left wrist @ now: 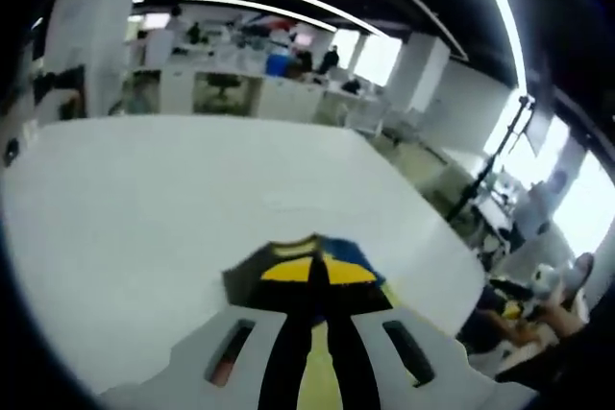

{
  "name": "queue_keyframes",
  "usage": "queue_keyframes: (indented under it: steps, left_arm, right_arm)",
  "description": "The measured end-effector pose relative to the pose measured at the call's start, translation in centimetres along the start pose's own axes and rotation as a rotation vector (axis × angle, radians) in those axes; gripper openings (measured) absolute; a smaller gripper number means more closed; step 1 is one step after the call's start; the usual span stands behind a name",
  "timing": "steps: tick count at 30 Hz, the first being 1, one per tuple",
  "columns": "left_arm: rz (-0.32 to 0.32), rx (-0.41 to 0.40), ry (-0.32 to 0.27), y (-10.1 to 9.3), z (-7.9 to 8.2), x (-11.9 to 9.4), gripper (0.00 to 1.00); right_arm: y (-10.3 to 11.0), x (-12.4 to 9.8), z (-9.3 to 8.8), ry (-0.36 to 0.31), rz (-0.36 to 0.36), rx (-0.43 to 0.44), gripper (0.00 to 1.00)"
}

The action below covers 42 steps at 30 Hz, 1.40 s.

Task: Fold the garment on the visible template until the final outline fits inside the template.

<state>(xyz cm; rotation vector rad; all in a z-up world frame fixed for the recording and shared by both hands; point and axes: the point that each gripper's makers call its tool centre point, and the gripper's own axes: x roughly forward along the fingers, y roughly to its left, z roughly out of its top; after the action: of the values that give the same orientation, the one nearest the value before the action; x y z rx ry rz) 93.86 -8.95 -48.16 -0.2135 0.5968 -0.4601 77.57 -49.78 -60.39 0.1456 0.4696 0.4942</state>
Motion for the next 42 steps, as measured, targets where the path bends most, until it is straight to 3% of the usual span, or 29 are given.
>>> queue_keyframes:
  steps: [20,28,42]
  left_arm:
    - [-0.089,0.024,0.046,-5.5,-0.3,4.8,0.00]
    - [-0.077,0.063,0.100,-5.6,-1.6,7.2,0.00]
    - [-0.073,0.048,0.154,-6.3,-3.7,11.3,0.00]
  right_arm:
    - [-0.6,-0.8,-0.4,0.010,-0.001,-0.003,1.00]
    - [-0.8,-1.6,-1.0,0.006,-0.018,0.015,1.00]
    - [-1.8,-3.2,-2.1,0.009,-0.066,0.047,1.00]
